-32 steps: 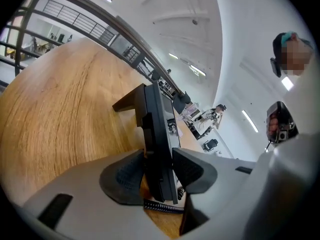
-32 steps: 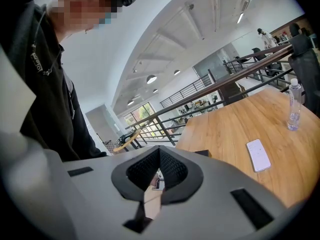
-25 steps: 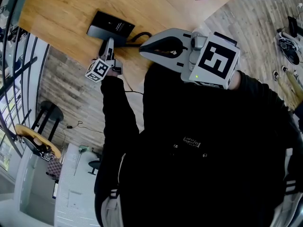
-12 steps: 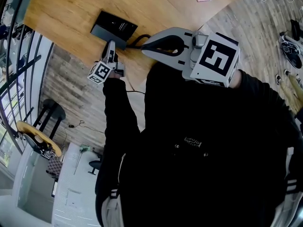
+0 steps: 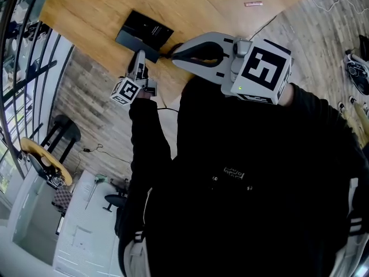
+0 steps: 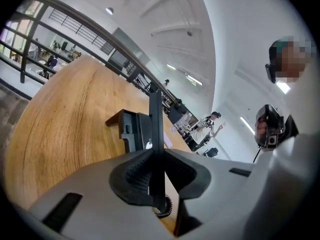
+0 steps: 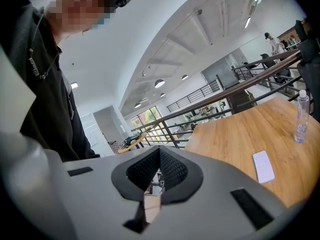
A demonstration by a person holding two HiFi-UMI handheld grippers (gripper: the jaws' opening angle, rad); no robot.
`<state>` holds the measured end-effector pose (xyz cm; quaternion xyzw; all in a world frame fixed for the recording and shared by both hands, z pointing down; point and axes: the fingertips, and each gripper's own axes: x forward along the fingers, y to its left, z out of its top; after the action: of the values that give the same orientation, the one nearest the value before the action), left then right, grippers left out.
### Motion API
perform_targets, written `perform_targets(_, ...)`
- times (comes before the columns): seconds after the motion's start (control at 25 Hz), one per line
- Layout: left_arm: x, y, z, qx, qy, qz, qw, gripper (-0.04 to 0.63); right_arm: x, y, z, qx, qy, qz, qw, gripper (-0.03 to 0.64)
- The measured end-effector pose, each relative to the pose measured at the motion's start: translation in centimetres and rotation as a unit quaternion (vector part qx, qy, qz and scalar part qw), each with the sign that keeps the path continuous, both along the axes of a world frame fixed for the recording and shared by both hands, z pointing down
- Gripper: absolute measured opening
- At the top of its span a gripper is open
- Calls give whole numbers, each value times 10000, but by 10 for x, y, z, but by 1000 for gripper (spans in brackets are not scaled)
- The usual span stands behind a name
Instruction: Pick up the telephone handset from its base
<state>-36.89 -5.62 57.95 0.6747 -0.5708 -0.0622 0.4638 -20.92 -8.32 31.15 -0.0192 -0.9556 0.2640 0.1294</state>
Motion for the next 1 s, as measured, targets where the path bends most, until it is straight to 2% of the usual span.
perform_targets(0.36,19,-2,-86,660,-375,-260,9968,74,-8,11,-26,202,-317,-436,9983,18)
perform_targets(0.56,26,2,-127,901,-549,-438,9934,74,-18,23,-38,250,-501,-779,9954,18)
perform_targets(0.72,38,1,-164,1168,-792,-496,9888,74,-19,28,-46,329,-619,-999,9925,18)
perform_targets(1.0,44,10,-225,1404,-1330,-842,9775,74,-27,28,-55,471,-760,-1056,9904,18)
